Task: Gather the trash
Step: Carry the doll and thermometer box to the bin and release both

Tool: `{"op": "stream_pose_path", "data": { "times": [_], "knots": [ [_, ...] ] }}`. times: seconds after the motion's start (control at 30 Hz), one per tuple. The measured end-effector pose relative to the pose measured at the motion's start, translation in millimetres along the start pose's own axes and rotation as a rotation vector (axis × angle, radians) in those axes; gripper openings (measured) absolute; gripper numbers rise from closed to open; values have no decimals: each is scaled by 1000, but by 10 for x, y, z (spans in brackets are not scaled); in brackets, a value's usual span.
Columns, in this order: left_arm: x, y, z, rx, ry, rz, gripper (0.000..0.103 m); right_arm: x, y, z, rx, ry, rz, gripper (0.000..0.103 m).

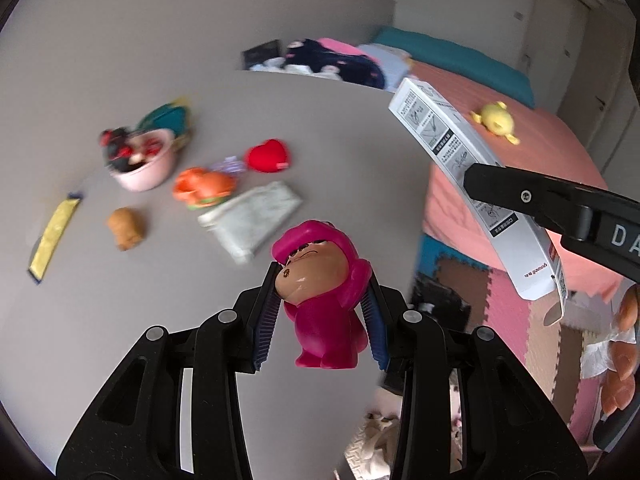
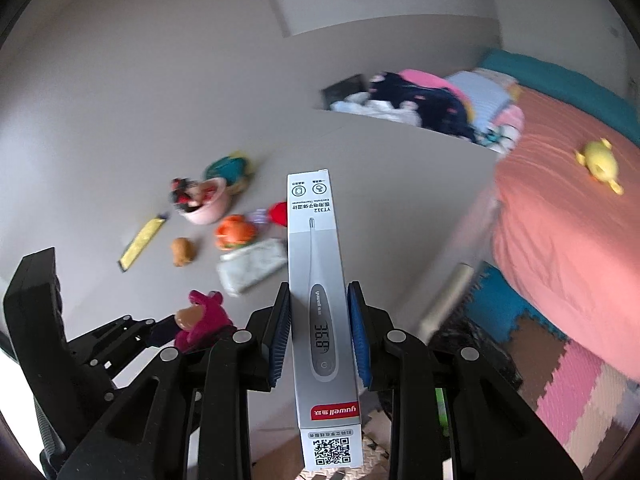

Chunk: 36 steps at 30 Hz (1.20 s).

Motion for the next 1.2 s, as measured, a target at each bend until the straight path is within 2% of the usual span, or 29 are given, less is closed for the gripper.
{"op": "stream_pose_path", "data": {
  "times": [0.33,0.47,0.63,0.67,0.7,0.73,0.8,1.2],
  "knots": [
    [-310,-1018,-14,-136,49,113,38,252,-1014,186,-120,-9,135,30],
    [-454,-1314,45,-181,79,146,38,253,-1387,299,-173,7,185,30],
    [-651,-1555,91,-215,108,171,40,184,-1664,387,-209,36,244,33],
    [-697,-1595,104,-230,120,165,67,181,-1709,396,-214,36,276,48],
    [-723,-1596,101,-238,122,143,87,202,-1754,399,-223,20,316,58],
    [-724,-1582,94,-240,107,116,97,220,-1777,400,-228,3,338,69],
    [-708,-1530,74,-239,74,110,97,242,-1804,403,-234,-4,355,70],
    [-531,-1242,40,-174,49,103,97,204,-1581,362,-207,-6,303,70]
  ]
}}
Point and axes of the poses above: each gripper's, at about its wrist camera, not at the fingertips, and x roughly against the way its jaws point, y to its left, z to its underside, the point moved 5 cm from there along -x, roughly the way its jaws point, and after that the axes turned 7 degrees about -y, right-handed, at the moved point
